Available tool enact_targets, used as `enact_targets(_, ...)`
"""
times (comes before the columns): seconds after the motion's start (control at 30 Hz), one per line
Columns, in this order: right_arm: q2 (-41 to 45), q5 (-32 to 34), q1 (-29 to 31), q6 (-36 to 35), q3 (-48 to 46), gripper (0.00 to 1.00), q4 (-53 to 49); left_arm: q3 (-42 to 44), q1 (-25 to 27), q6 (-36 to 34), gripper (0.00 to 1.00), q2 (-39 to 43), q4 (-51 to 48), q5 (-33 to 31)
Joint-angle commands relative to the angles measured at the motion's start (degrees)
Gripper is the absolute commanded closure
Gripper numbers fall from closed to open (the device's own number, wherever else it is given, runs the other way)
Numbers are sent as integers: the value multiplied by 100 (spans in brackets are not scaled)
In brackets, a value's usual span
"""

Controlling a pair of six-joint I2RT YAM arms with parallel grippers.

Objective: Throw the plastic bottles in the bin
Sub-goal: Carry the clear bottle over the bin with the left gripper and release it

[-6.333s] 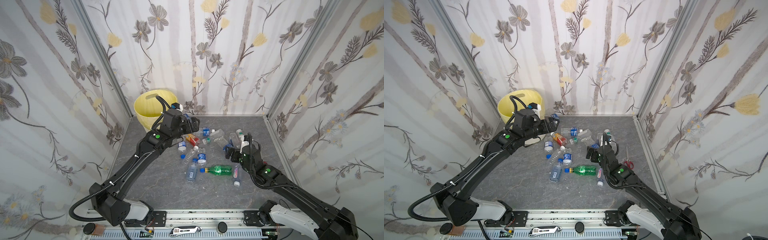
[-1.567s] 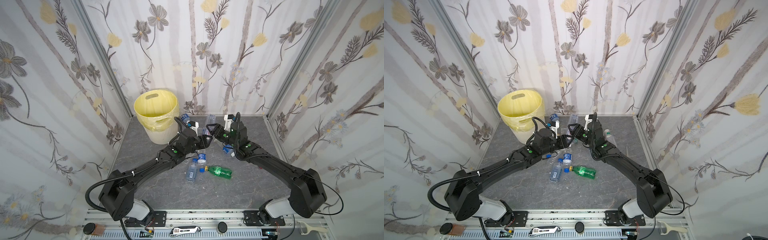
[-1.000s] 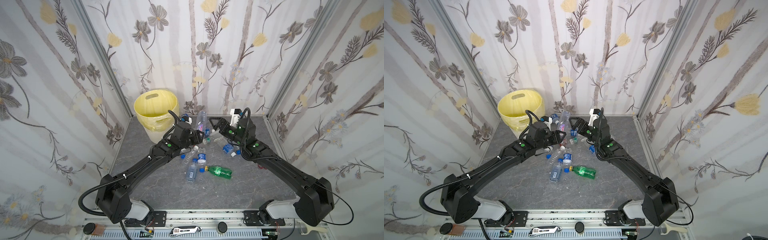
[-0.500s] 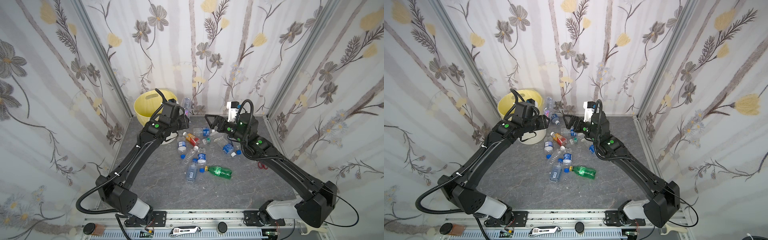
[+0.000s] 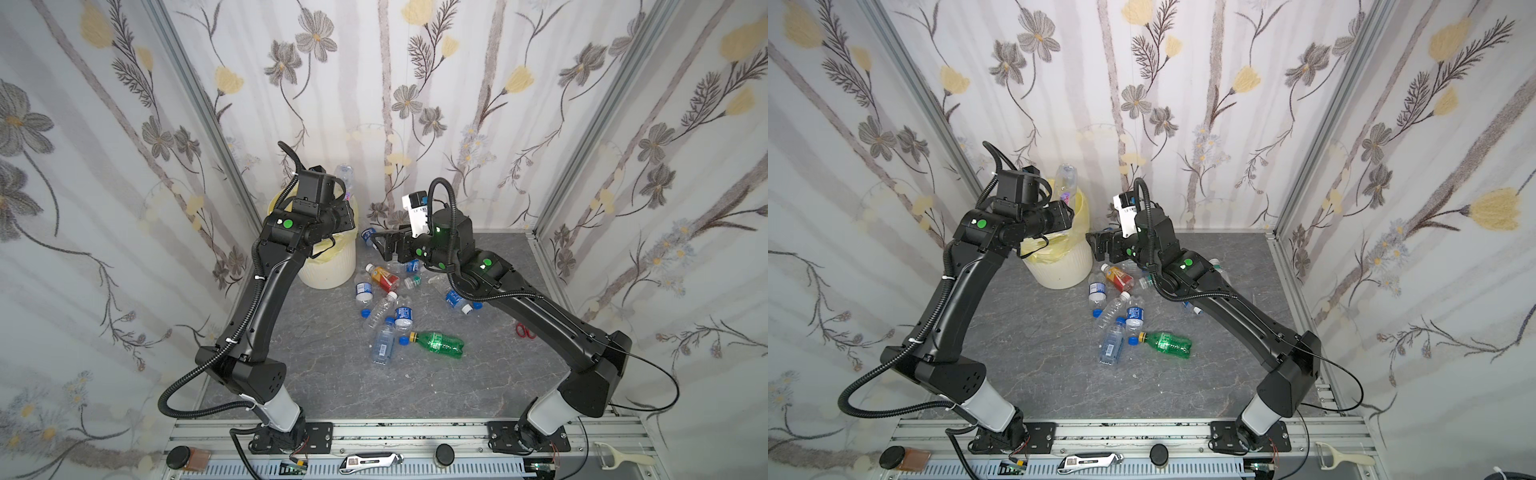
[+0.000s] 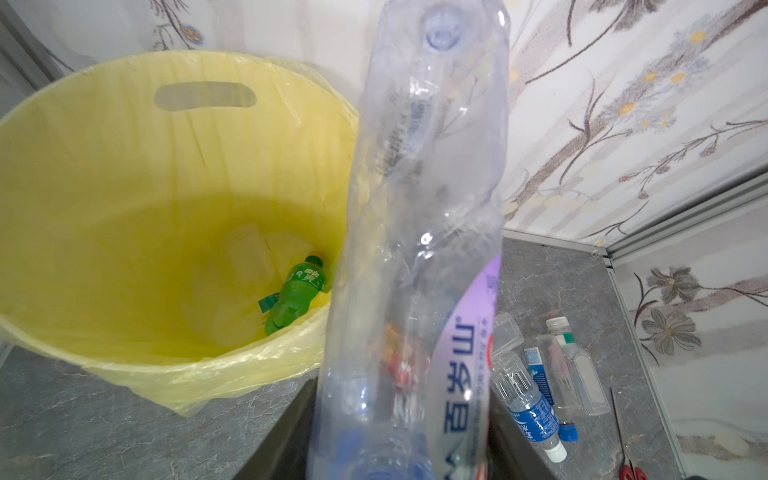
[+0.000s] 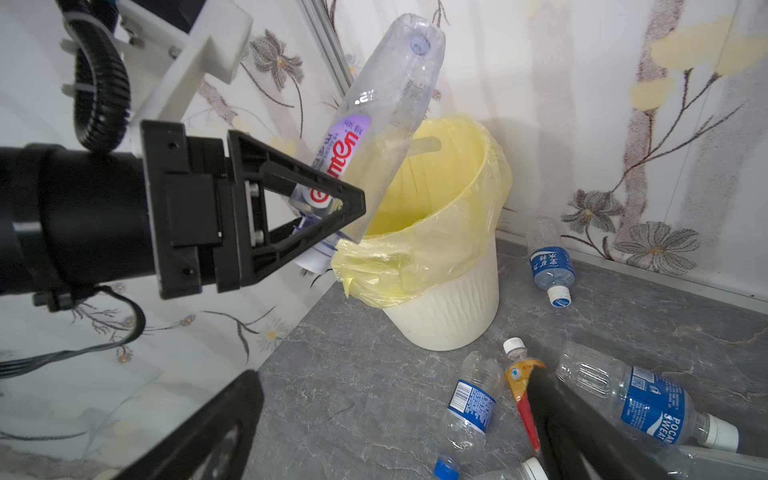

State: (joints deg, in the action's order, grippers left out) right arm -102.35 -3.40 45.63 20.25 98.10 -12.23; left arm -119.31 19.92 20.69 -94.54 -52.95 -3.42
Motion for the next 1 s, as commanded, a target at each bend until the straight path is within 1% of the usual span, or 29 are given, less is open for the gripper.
enact_targets(0.0,-268,208,85,-367,455,0,-326,-134,-187,-83,53,37,-181,-149)
enact_targets(0.2,-573,164,104,-408,956,0,-474,-594,-339,-101,53,183,-154,-487)
enact_targets(0.4,-576,198,102,-468,1033,0,-525,-1195,-364,-178,53,243,-45,-878)
enact_targets(0.5,-554,267,104,-495,1026,0,-585,-1405,-400,-171,53,132,59,-885)
enact_targets(0.63,-573,302,104,-504,1020,0,-671,-1563,-592,-169,52,-349,224,-608)
enact_targets(0.67,-574,297,104,-489,1018,0,-682,-1537,-691,-163,49,-524,247,-536)
enact_targets(0.73,-568,263,100,-442,993,0,-684,-1478,-1022,-94,40,-1016,225,-4)
enact_targets(0.77,-555,249,103,-418,970,0,-684,-1415,-1133,6,31,-1171,219,218)
enact_targets(0.8,-535,230,104,-400,933,0,-684,-1324,-1207,93,14,-1238,223,418)
enact_targets(0.83,-490,227,99,-399,874,0,-670,-1274,-1219,111,2,-1254,219,509)
enact_targets(0.87,-453,245,104,-398,803,0,-653,-1224,-1216,111,0,-1213,227,513)
enact_targets(0.97,-373,330,104,-390,627,0,-559,-1250,-1213,77,0,-1027,240,461)
